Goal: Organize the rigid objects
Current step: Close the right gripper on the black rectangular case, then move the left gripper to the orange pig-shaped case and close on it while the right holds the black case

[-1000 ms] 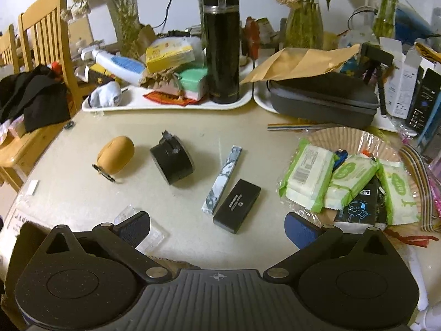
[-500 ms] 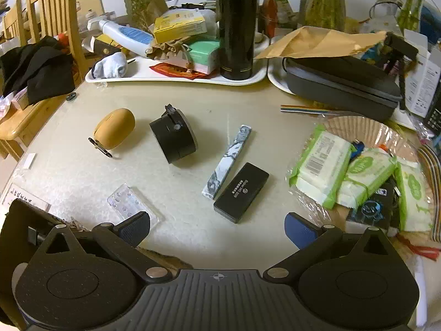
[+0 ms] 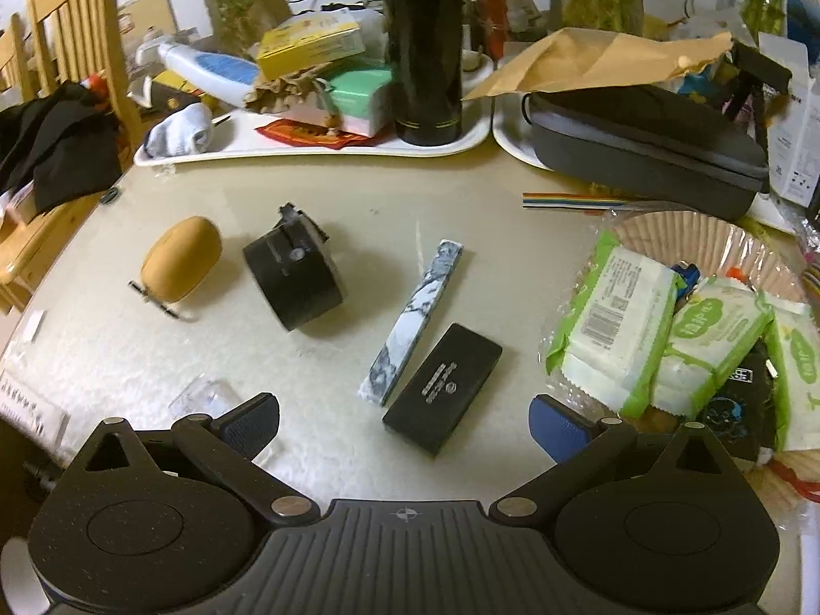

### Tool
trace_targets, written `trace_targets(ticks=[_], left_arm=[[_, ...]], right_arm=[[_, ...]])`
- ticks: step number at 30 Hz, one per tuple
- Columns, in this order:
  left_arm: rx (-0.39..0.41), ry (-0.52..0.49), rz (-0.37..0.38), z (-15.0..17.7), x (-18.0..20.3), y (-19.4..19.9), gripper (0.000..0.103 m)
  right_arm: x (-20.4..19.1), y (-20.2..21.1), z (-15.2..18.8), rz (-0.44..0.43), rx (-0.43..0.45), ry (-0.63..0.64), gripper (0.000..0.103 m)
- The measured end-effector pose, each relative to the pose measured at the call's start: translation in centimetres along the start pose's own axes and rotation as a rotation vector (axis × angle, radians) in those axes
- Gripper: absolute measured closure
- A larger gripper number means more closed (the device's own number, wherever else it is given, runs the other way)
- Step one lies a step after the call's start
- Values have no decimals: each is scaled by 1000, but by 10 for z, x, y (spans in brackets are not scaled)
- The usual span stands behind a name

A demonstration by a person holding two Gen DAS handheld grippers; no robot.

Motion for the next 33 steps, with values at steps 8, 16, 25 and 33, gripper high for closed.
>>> trace_targets(ticks=[8,16,25,33], left_arm=[[3,17,-3,1,-10,3,21],[1,21,-4,2,-11,4,21],[-2,20,-1,1,-10,3,21],[9,0,-1,-4,-4,6,21]], right_arm=[[6,-21,-3,63,-22,-63,39],[4,-32,0,120,-26,-52,69],[2,-33,1,120,-11,-2,69],[-6,-14,-5,111,1,50,69]])
Point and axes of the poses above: each gripper's, at about its wrist camera, not at the fingertips, and y roughly against the way its jaws point, x to its right, z to its underside, the point moved 2 cm from there along -y, roughly the way its jaws point, and after that the axes turned 9 degrees about z, right-handed, at the moved point
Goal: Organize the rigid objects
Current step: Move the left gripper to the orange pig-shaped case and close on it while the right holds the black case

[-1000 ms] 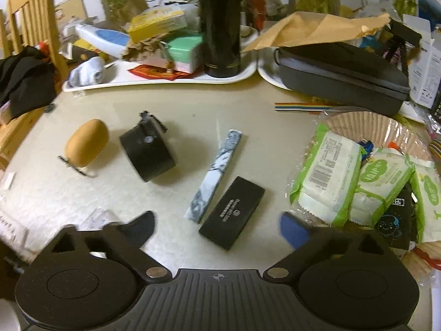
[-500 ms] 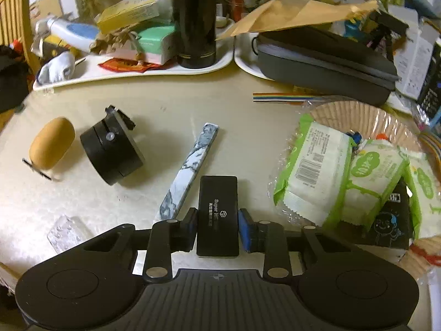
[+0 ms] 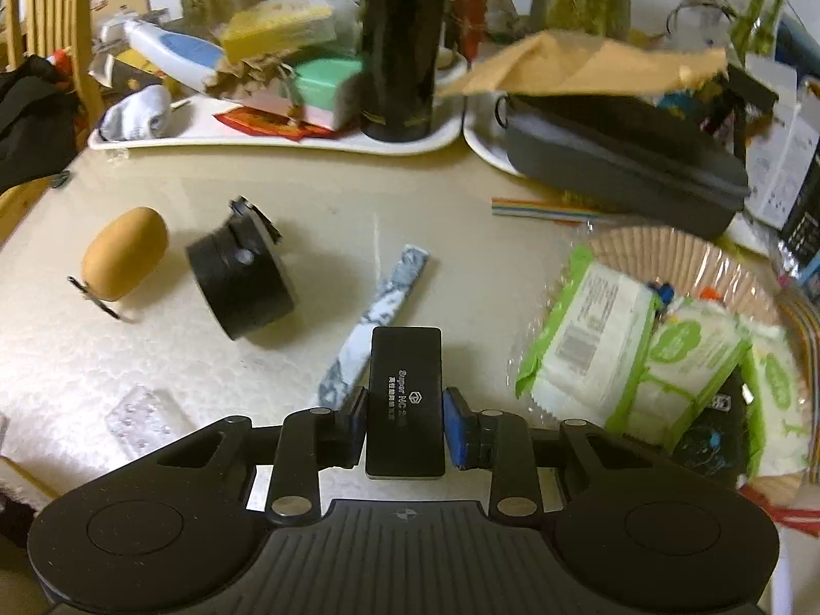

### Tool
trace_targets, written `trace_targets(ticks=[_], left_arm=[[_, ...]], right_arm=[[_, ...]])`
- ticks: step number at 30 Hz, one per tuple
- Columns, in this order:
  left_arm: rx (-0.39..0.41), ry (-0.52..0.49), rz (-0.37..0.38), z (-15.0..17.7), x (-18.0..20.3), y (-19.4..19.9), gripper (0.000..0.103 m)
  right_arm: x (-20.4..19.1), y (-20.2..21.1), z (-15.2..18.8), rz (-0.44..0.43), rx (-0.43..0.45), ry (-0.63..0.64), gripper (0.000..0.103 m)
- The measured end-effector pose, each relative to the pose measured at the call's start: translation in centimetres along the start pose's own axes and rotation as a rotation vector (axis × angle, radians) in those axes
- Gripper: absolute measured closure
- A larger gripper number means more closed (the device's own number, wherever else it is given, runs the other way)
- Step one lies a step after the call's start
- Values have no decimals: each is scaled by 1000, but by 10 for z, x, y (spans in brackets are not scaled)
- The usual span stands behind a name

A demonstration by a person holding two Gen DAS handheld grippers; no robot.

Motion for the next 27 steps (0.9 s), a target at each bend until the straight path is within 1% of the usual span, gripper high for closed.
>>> trace_targets(ticks=[6,13,20,23,27], left_arm=[[-7,-26,-5,-7,1,-4,21],[-18,-42,12,-17,5,-22,21],[-26,-48,42,-39,12,-47,22],[-40,-58,46,-48,14,-60,22],[-53,-57,45,-57,13,-74,22]], right_arm=[[8,24,-2,-47,-10,-11,69],[22,71,12,-115,25,-39,69],[38,94,27,-131,42,-72,69],[38,98,29,-115,54,-56,69],[34,100,29,-127,65,-42,69]])
Point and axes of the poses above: each gripper's, at about its wrist camera, not at the fingertips, and y roughly against the way its jaws point, x to its right, z to its underside, the point moved 2 cm from there along -y, roughly the way its jaws point, and after that the axes turned 9 degrees about z, right-handed, at the moved point
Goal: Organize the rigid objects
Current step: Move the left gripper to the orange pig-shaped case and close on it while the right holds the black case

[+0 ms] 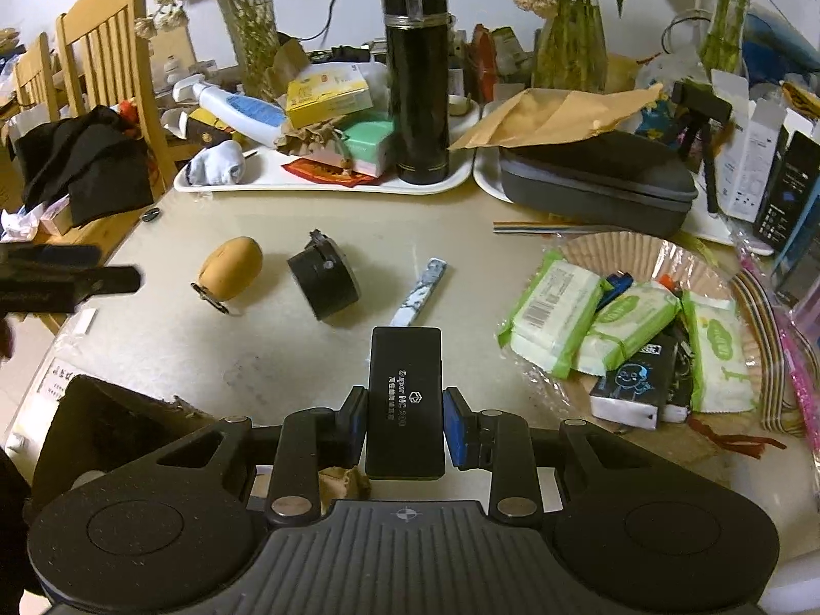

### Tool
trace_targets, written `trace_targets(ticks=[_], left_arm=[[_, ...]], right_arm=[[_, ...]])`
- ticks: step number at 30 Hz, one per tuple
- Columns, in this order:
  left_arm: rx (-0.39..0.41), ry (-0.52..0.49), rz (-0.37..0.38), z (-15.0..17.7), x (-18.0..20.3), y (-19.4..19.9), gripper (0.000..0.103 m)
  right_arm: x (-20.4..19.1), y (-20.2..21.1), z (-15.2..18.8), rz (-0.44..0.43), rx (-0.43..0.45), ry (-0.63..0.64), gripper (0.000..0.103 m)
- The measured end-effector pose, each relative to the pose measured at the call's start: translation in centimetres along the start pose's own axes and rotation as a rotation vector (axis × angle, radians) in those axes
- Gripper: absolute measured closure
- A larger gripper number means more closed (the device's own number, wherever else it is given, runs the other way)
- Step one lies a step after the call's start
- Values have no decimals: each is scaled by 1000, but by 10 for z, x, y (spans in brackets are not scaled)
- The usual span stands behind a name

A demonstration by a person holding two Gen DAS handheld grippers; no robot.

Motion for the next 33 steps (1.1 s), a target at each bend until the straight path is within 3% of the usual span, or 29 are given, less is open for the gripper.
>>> trace_targets(ticks=[10,22,29,33], left_arm=[[-52,48,11,-13,-14,-34,22],[-112,116,32,-17,-31,-77,23],[-183,127,48,-18,-38,-105,42],[-202,111,45,-23,-40,-115,43]], right_arm=[[-12,0,3,-77,-19,39,69],[-14,10,-2,-121,27,42,69],[-15,10,-3,-132,28,33,69],[-18,9,-3,-140,26,39,69]])
Point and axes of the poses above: each gripper's, at about its wrist camera, not at the fingertips, and y roughly against the way its jaws point, x to its right, z to its underside, the point moved 2 cm from there along -y, roughly the way its jaws point, and after that the axes turned 9 degrees about z, right-handed, at the moved point
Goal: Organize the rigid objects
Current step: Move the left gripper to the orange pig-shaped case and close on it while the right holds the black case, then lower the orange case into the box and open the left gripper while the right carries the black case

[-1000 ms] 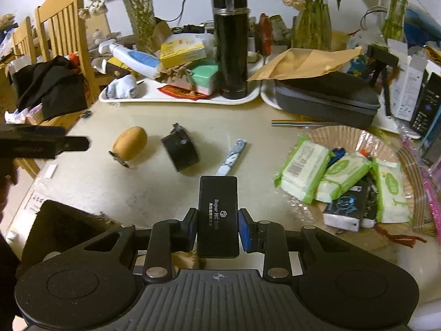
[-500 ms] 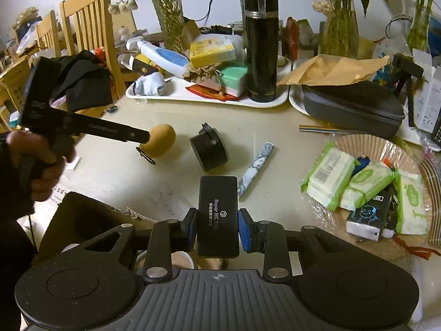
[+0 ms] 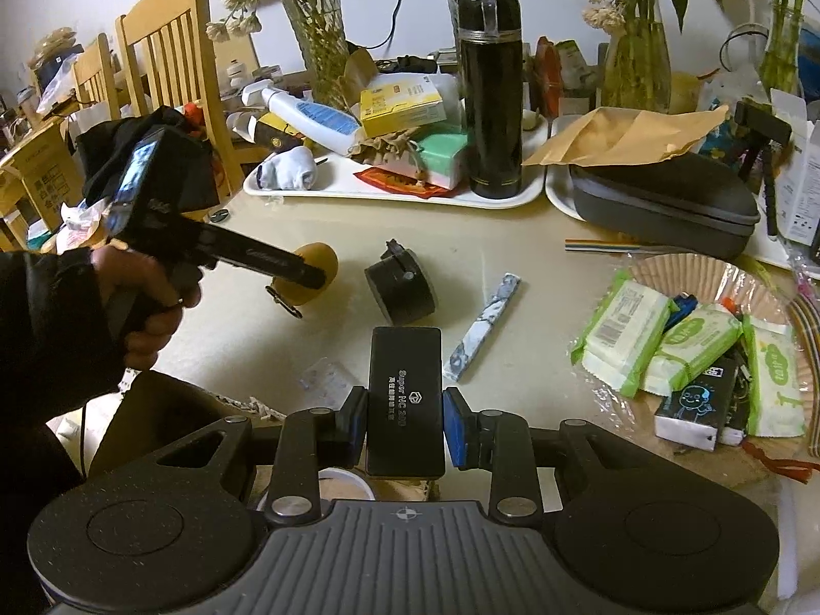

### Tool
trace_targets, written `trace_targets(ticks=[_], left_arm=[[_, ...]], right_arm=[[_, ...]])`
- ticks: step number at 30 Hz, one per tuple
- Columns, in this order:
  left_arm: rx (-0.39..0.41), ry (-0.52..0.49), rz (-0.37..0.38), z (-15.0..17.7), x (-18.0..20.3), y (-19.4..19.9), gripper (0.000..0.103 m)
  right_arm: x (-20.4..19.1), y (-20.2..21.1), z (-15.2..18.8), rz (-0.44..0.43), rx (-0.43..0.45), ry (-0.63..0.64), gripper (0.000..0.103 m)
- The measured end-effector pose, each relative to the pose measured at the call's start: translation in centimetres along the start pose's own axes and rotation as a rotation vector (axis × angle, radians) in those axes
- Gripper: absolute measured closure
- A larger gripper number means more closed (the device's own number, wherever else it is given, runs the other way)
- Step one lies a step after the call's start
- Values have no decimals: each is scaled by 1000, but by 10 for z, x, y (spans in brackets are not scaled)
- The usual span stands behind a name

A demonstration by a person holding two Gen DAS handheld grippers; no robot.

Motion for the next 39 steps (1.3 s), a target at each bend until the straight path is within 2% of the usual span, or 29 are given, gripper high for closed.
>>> trace_targets(ticks=[2,6,11,21,28,39], left_arm=[[-23,8,12,-3,-1,-6,48],[-34,10,5,-6,1,-9,50],[-8,21,-3,-4,7,-1,51],[14,-5,45,-2,26,28,51],[48,-6,58,1,38,55,51],[73,-79,94,14,68,95,51]], right_arm=[[0,0,0,0,0,-2,69],[2,-1,0,1,-2,-12,69],[-1,-2,1,-19,-9,-19,69],[-1,-4,2,-24,-12,-36,69],[1,-5,4,-59,-24,-79,69],[3,-6,6,-77,-30,-105,69]])
Point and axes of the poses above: each gripper's, at about its wrist camera, not at the fingertips, and y roughly against the way its jaws point, x to its right, z to its underside, the point moved 2 cm from there along -y, roughly the way its jaws point, and after that the axes turned 9 degrees about z, right-handed, at the moved point
